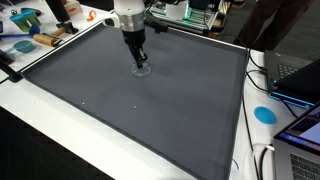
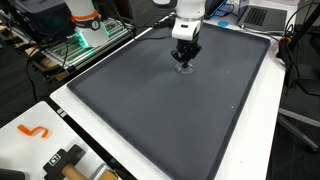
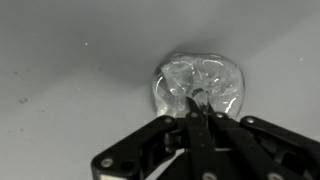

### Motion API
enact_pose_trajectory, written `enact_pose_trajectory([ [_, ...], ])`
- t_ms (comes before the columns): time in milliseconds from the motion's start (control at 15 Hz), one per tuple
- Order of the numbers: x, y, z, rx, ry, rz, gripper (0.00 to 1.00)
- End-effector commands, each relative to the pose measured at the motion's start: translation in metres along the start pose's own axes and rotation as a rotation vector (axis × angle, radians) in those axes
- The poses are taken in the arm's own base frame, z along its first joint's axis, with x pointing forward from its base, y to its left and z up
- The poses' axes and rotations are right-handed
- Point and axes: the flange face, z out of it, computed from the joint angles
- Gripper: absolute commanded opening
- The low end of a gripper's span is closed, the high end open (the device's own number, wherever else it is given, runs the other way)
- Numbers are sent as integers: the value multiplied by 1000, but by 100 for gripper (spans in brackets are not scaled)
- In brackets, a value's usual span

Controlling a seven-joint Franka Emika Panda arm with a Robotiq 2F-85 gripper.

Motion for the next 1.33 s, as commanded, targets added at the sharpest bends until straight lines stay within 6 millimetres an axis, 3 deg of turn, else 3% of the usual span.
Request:
enact_pose_trajectory([
  [0, 1, -1, 8, -7, 10, 11, 1],
  [200, 1, 0, 7, -10, 4, 14, 1],
  [267, 1, -1, 6, -11, 1, 16, 29],
  [533, 0, -2, 4, -9, 1, 16, 36],
  [1067, -4, -11, -8, -8, 6, 9, 95],
  [1267, -7, -16, -15, -12, 13, -8, 100],
])
